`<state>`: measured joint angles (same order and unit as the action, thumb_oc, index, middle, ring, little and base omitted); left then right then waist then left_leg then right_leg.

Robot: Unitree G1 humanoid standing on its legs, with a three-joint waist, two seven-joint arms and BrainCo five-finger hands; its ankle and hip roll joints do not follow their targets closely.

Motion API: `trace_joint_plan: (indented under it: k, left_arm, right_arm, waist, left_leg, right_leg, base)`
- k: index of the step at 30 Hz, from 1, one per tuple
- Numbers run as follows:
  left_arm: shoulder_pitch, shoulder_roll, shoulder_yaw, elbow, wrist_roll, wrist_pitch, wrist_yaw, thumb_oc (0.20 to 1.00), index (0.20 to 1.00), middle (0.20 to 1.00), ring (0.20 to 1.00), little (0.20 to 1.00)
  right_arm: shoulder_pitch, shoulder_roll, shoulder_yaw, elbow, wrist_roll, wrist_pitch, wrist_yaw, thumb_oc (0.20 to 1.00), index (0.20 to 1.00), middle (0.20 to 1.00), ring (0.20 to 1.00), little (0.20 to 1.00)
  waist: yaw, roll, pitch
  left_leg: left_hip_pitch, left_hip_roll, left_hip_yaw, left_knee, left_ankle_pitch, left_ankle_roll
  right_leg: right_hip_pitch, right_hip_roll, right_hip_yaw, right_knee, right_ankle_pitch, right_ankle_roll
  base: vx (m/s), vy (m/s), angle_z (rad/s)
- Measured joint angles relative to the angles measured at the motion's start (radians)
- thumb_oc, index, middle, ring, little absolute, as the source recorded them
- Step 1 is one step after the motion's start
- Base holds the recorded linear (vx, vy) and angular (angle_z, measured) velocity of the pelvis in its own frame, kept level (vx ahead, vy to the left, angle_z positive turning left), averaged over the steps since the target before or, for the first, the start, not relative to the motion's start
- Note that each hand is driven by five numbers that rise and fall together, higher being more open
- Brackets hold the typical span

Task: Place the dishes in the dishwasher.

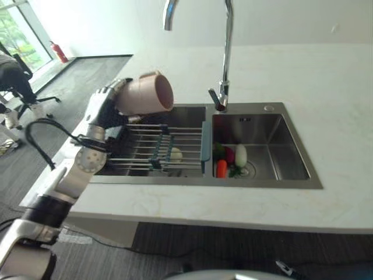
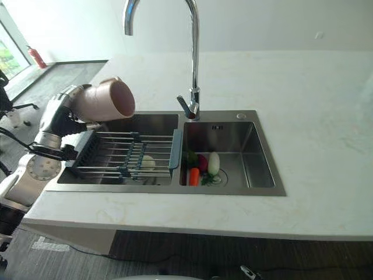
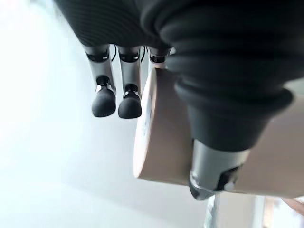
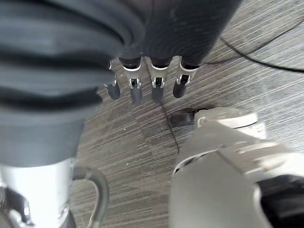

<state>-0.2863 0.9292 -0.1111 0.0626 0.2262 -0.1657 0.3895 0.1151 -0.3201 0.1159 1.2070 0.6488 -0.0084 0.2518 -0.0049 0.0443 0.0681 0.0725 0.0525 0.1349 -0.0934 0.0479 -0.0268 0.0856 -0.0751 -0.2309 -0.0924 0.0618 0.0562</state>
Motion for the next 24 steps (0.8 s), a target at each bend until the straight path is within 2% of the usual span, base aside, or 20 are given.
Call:
trace_joint_plan:
  k: [6,9,10,12,13,14,15,16,17,18,19,21,22,23,24]
  left_arm:
    - [0.183,-0.001,0.122,-0.038,0.020,0.017,0.048,0.200,0.200,0.200,0.200,0.200]
    - [0.238,-0.001,0.154,-0.070,0.031,0.008,0.073,0.200,0.200,0.200,0.200,0.200]
    - [0.240,-0.001,0.158,-0.071,0.031,0.008,0.080,0.200,0.200,0.200,0.200,0.200]
    - [0.247,-0.001,0.174,-0.071,0.031,0.002,0.081,0.200,0.200,0.200,0.200,0.200]
    - [0.247,-0.001,0.183,-0.071,0.031,-0.010,0.081,0.200,0.200,0.200,0.200,0.200]
    - [0.247,-0.001,0.183,-0.071,0.031,-0.018,0.081,0.200,0.200,0.200,0.200,0.200]
    - [0.245,-0.001,0.184,-0.073,0.035,-0.030,0.081,0.200,0.200,0.200,0.200,0.200]
    - [0.248,-0.011,0.182,-0.080,0.040,-0.033,0.082,0.200,0.200,0.200,0.200,0.200]
    - [0.250,-0.014,0.182,-0.090,0.058,-0.039,0.083,0.200,0.200,0.200,0.200,0.200]
    - [0.246,-0.015,0.187,-0.104,0.070,-0.052,0.087,0.200,0.200,0.200,0.200,0.200]
    - [0.239,-0.012,0.191,-0.134,0.070,-0.065,0.088,0.200,0.200,0.200,0.200,0.200]
    - [0.212,-0.009,0.190,-0.193,0.071,-0.076,0.087,0.200,0.200,0.200,0.200,0.200]
    - [0.151,-0.009,0.173,-0.197,0.072,-0.067,0.078,0.200,0.200,0.200,0.200,0.200]
    - [0.151,-0.009,0.173,-0.197,0.072,-0.067,0.078,0.200,0.200,0.200,0.200,0.200]
    - [0.085,-0.017,0.126,-0.196,0.080,-0.052,0.079,0.200,0.200,0.200,0.200,0.200]
  right_arm:
    - [0.007,0.010,-0.007,0.007,-0.004,0.000,0.001,1.000,1.000,1.000,1.000,1.000]
    - [0.006,0.012,0.002,0.026,-0.019,-0.002,0.002,1.000,1.000,1.000,1.000,1.000]
    - [0.004,0.010,0.008,0.044,-0.019,-0.001,0.002,1.000,1.000,1.000,1.000,1.000]
    - [0.002,-0.002,0.026,0.057,-0.019,-0.002,0.002,1.000,1.000,1.000,1.000,1.000]
    - [-0.002,-0.010,0.026,0.066,-0.019,-0.002,-0.005,1.000,1.000,1.000,1.000,1.000]
    - [-0.006,-0.016,0.025,0.074,-0.019,-0.001,-0.009,1.000,1.000,1.000,1.000,1.000]
    - [-0.005,-0.012,0.023,0.076,-0.018,0.000,-0.018,1.000,1.000,1.000,1.000,1.000]
    - [-0.005,-0.009,0.022,0.076,-0.018,0.001,-0.021,1.000,1.000,1.000,1.000,1.000]
    - [0.002,-0.004,0.021,0.079,-0.018,0.001,-0.023,1.000,1.000,1.000,1.000,1.000]
    - [0.017,-0.003,0.021,0.079,-0.018,-0.001,-0.025,1.000,1.000,1.000,1.000,1.000]
    - [0.031,0.002,0.020,0.079,-0.019,-0.001,-0.027,1.000,1.000,1.000,1.000,1.000]
    - [0.052,0.012,-0.001,0.081,-0.021,-0.001,-0.025,1.000,1.000,1.000,1.000,1.000]
    - [0.065,0.011,-0.020,0.083,-0.023,-0.007,-0.021,1.000,1.000,1.000,1.000,1.000]
    - [0.065,0.011,-0.020,0.083,-0.023,-0.007,-0.021,1.000,1.000,1.000,1.000,1.000]
    - [0.067,0.004,-0.054,0.071,-0.030,-0.032,-0.017,1.000,1.000,1.000,1.000,1.000]
  waist:
    - [0.068,0.020,-0.020]
    - [0.089,0.024,-0.022]
    - [0.109,0.029,-0.025]
    - [0.129,0.048,-0.026]
    - [0.133,0.062,-0.022]
    - [0.135,0.066,-0.018]
    - [0.129,0.029,-0.008]
    - [0.129,-0.001,0.004]
    - [0.116,-0.048,0.017]
    - [0.094,-0.053,0.017]
    - [0.070,-0.049,0.019]
    - [0.038,-0.050,0.037]
    - [0.008,-0.067,0.067]
    - [0.008,-0.067,0.067]
    - [-0.023,-0.062,0.087]
  left_leg:
    - [-0.001,0.010,-0.052,0.001,0.015,-0.012]
    - [-0.028,0.024,-0.128,0.006,0.039,-0.033]
    - [-0.038,0.037,-0.147,0.006,0.046,-0.048]
    - [-0.060,0.056,-0.178,0.006,0.057,-0.076]
    - [-0.075,0.073,-0.181,0.007,0.058,-0.078]
    - [-0.089,0.088,-0.173,0.009,0.046,-0.080]
    - [-0.122,0.066,-0.134,0.096,-0.027,-0.073]
    - [-0.152,0.025,-0.082,0.222,-0.043,-0.049]
    - [-0.171,-0.034,-0.019,0.370,-0.071,-0.020]
    - [-0.167,-0.052,0.013,0.462,-0.087,0.000]
    - [-0.154,-0.054,0.029,0.516,-0.089,0.001]
    - [-0.136,-0.043,0.042,0.532,-0.100,-0.014]
    - [-0.144,0.011,0.100,0.622,-0.131,-0.055]
    - [-0.144,0.011,0.100,0.622,-0.131,-0.055]
    - [-0.125,0.080,0.142,0.609,-0.111,-0.081]
  right_leg:
    - [0.025,0.016,-0.037,0.005,-0.014,-0.009]
    - [0.035,0.047,-0.056,0.005,-0.034,-0.028]
    - [0.032,0.062,-0.057,0.005,-0.045,-0.031]
    - [0.024,0.095,-0.054,0.016,-0.061,-0.056]
    - [0.009,0.116,-0.061,0.041,-0.077,-0.089]
    - [-0.012,0.116,-0.072,0.070,-0.094,-0.112]
    - [-0.027,0.080,-0.097,0.069,-0.097,-0.130]
    - [-0.030,0.042,-0.097,0.079,-0.097,-0.132]
    - [-0.016,-0.007,-0.104,0.072,-0.092,-0.127]
    - [0.002,-0.016,-0.124,0.067,-0.092,-0.119]
    - [0.008,-0.010,-0.154,0.067,-0.088,-0.104]
    - [-0.007,-0.002,-0.196,0.070,-0.083,-0.113]
    - [-0.006,-0.012,-0.251,0.038,-0.063,-0.143]
    - [-0.006,-0.012,-0.251,0.038,-0.063,-0.143]
    - [-0.028,-0.044,-0.297,0.046,-0.046,-0.126]
  base:
    - [-0.06,-0.180,0.27]
    - [-0.09,-0.220,0.64]
    - [-0.10,-0.223,0.68]
    - [-0.12,-0.154,0.55]
    - [-0.11,-0.120,0.51]
    - [-0.09,-0.085,0.60]
    - [-0.09,-0.080,0.48]
    - [-0.08,-0.049,0.43]
    - [-0.06,-0.042,0.37]
    - [-0.05,-0.033,0.55]
    - [-0.05,-0.006,0.70]
    - [-0.22,0.096,0.75]
    - [-0.34,0.164,0.59]
    - [-0.38,0.201,1.07]
    - [-0.45,0.300,0.77]
